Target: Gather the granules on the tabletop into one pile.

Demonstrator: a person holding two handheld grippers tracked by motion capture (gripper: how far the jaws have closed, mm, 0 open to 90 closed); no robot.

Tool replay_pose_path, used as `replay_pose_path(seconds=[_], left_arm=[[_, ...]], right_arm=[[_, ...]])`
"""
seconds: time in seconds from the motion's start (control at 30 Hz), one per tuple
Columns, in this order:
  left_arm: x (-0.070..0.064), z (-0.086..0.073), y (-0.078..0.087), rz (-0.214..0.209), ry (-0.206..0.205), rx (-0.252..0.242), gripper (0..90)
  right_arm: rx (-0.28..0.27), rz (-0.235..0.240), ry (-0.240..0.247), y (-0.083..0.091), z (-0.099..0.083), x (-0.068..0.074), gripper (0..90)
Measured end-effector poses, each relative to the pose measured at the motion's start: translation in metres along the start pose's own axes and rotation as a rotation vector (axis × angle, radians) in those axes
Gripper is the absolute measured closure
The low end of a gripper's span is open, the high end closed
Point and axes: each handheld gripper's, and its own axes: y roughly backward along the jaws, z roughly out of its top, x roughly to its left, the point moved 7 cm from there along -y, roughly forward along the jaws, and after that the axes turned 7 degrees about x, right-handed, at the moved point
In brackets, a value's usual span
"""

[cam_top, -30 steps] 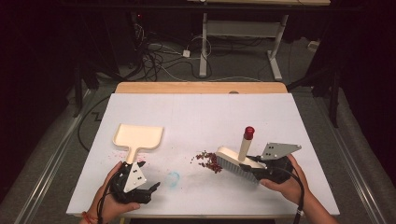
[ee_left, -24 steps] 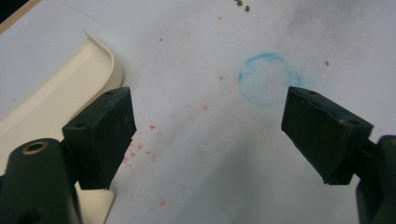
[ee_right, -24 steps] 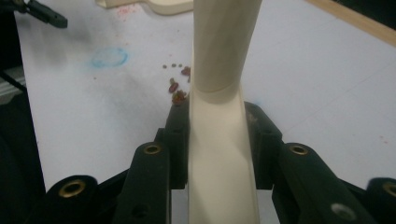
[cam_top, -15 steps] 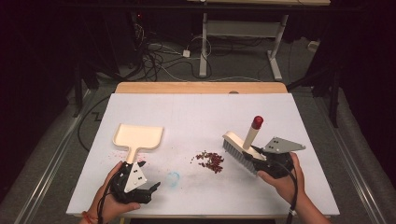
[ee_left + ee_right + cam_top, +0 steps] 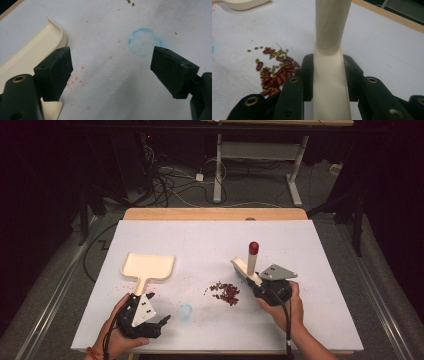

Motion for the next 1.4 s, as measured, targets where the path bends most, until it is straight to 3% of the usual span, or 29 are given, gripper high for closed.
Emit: replay_pose_path(seconds=[0.13,0.53,0.6,0.8,0.93,1.13,1.27,1.4], left_arm=[[0.0,0.001,0.0,0.001,-0.002,-0.001,16.7],[-0.001,0.001,0.001,-0.007,-0.004,-0.006,16.9],[-0.001,0.001,0.0,-0.008,-0.005,-0.004,16.8],[0.0,0.001,0.0,-0.007,-0.001,-0.003,16.8],[0.0,0.001,0.0,-0.006,-0.004,-0.002,16.8],[0.0,0.0,0.0,-0.006,0.005,-0.005,16.8],[0.002,-0.001,0.002,-0.001,0.01,-0.003,16.8],[0.008,-0.001,0.009,0.021,0.039,-0.033,16.8]], right_arm=[[0.017,-0.011,0.042,-0.006,0.006,0.016,67.2],[-0.006,0.02,-0.009,-0.012,0.021,0.042,67.3],[-0.002,0.01,0.01,-0.012,0.021,0.044,67.3],[-0.013,0.02,-0.009,-0.011,0.022,0.045,67.3],[-0.018,0.019,0.008,-0.009,0.023,0.046,67.4],[-0.051,-0.004,0.001,-0.006,0.027,0.037,67.4],[-0.103,0.037,-0.016,0.005,0.037,0.041,67.4],[-0.129,0.129,-0.017,0.014,0.044,0.062,67.4]])
